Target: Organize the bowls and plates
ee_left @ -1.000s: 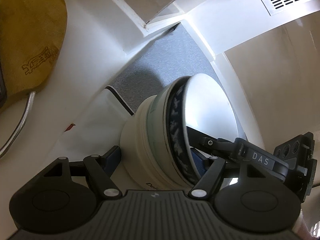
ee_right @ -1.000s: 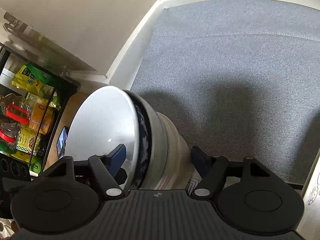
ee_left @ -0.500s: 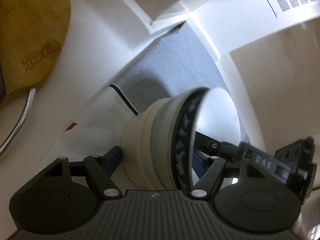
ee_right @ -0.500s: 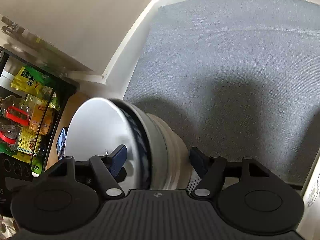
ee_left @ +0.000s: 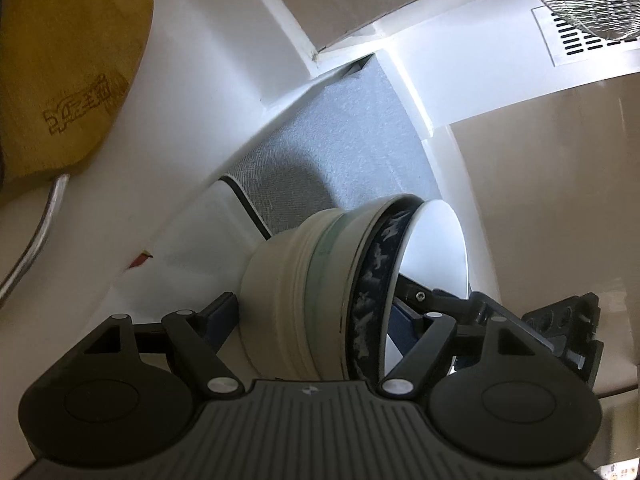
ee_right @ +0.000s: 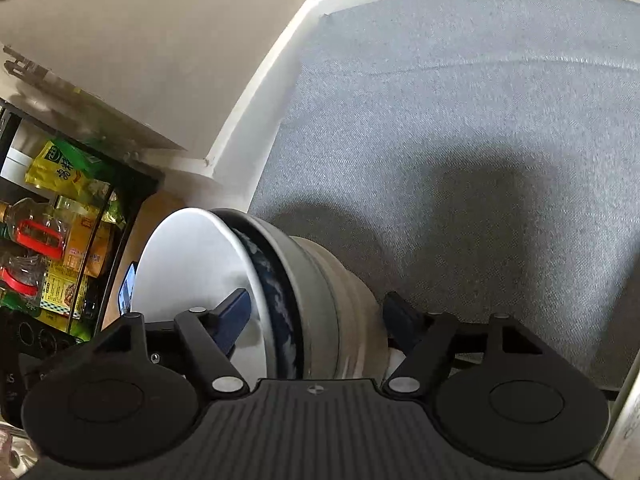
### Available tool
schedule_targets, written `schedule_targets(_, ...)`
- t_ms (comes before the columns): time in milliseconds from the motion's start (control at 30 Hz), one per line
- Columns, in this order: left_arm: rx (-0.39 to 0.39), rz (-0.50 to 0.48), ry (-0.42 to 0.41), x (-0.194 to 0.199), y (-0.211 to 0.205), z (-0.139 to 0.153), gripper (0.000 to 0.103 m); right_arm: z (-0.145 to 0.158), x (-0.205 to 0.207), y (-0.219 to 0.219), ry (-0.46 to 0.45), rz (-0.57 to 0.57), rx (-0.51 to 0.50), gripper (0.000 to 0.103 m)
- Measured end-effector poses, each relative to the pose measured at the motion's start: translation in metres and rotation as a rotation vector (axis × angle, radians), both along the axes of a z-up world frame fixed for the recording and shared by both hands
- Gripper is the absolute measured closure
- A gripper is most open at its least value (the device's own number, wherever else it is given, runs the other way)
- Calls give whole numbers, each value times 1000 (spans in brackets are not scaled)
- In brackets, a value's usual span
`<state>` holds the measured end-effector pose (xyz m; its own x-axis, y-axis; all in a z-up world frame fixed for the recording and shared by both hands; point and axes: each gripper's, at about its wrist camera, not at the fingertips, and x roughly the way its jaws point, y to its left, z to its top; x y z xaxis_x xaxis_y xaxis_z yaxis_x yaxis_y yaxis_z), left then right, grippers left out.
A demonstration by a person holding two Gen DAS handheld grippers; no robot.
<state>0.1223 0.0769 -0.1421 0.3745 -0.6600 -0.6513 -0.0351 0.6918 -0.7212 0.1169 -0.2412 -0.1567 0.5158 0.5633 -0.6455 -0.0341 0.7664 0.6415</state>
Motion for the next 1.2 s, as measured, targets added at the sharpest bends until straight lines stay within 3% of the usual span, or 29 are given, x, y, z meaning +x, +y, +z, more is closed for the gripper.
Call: schedule_targets(1200,22,-35,-75,2,-22,14,21,17,-25,-7,9,-28,-37,30)
